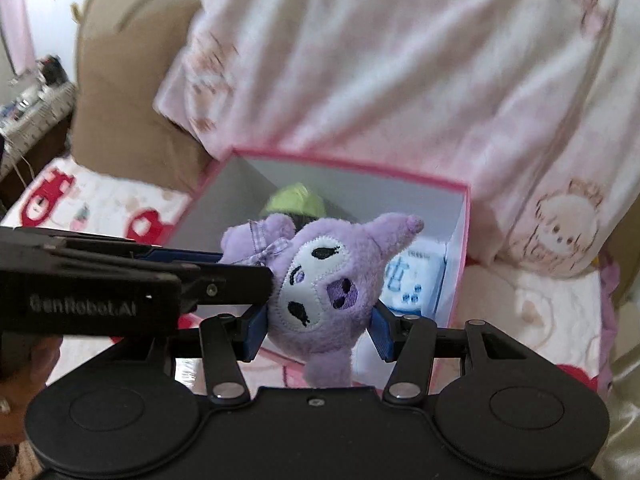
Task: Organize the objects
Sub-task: 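Lower the plush into the box and open the left tool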
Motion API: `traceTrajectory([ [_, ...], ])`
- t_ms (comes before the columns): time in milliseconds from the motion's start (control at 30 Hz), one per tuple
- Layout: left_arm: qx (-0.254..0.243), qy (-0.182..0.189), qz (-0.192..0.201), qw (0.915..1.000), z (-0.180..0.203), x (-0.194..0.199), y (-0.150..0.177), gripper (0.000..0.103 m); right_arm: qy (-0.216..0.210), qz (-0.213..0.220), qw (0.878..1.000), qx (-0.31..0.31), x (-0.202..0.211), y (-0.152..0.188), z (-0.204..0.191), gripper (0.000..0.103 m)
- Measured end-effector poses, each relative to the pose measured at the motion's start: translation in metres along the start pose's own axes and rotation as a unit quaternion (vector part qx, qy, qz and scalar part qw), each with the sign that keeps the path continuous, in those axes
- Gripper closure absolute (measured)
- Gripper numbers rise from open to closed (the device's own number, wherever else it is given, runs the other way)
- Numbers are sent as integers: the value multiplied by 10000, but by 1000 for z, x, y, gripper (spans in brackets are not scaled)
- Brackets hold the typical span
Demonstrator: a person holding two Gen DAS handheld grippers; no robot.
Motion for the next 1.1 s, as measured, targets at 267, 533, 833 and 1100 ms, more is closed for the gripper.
traceTrajectory([
  [267, 456, 229, -541, 9972, -18, -60, 11, 62, 213, -738, 9967, -274, -47, 6, 27, 46],
  [533, 528, 158, -780, 9954, -14, -90, 15, 62, 646, -1143, 9912, -156, -67, 5, 39, 45],
  [833, 211, -465, -518, 9974, -8, -74, 16, 42, 1114, -808, 9903, 172, -51, 12, 30, 35],
  [1100, 88, -362, -572, 9977, -3, -15, 14, 42, 570, 97, 9981, 221, 16, 21, 0, 34],
])
Point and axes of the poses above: each gripper's, at about its wrist camera, not at the fingertips, and x roughly against the way its jaws point, z to its right, y to its underside, the point moved 5 cm from there along -x, roughly the way its jaws point, and after that the axes turned 13 degrees about -y, right-handed, at the moved point
